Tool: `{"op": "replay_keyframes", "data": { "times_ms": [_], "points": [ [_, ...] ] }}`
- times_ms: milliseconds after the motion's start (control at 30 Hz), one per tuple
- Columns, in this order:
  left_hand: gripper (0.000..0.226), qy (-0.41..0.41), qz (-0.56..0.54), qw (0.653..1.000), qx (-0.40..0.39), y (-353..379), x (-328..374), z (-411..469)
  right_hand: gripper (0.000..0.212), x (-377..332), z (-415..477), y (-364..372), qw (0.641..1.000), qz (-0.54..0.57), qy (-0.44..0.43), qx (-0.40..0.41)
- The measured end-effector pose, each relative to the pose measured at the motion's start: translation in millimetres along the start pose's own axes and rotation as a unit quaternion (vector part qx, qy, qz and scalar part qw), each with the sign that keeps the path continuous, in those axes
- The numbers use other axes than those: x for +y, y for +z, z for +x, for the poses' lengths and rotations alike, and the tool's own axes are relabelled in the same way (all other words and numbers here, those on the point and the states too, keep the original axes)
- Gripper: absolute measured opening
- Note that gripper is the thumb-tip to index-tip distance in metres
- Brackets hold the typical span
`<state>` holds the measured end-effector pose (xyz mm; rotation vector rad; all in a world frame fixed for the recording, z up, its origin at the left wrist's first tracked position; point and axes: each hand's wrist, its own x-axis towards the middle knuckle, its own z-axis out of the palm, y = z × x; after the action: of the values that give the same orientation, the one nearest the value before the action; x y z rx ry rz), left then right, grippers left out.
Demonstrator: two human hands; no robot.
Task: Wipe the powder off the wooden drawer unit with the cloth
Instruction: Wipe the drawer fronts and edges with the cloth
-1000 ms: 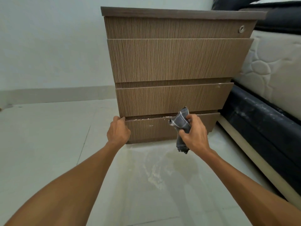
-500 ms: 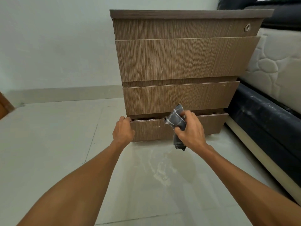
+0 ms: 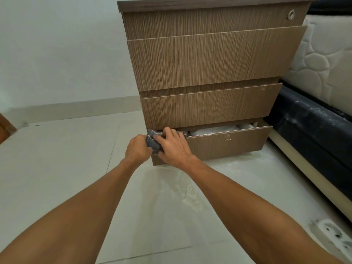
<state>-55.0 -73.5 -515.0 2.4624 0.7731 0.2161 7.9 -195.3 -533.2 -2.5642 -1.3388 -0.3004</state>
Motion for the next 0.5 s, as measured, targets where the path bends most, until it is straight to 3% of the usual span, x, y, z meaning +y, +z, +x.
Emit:
{"op": "replay_keyframes", "data": {
  "times_ms": [100,200,300,500],
  "points": [
    [0.022,0.001,0.027,1.000,0.015,-4.8,-0.9,-4.8,0.059,11.1,-6.5,9.2,1.000,-0.015,-0.006,0.012],
    [0.017,0.052,0.110,0.991,0.054,-24.0,9.0,0.1,0.056,24.6,2.4,0.2,0.998,-0.036,-0.024,0.041],
    [0.021,0.117,0.194,0.971,0.072,-29.7,18.0,-0.9,0.052,43.8,-2.8,-3.4,0.995,-0.060,-0.024,0.075],
    [0.032,0.159,0.234,0.957,0.062,-13.0,25.6,4.4,0.050,100.0,-30.1,-13.8,0.990,-0.104,-0.004,0.093]
  ]
}}
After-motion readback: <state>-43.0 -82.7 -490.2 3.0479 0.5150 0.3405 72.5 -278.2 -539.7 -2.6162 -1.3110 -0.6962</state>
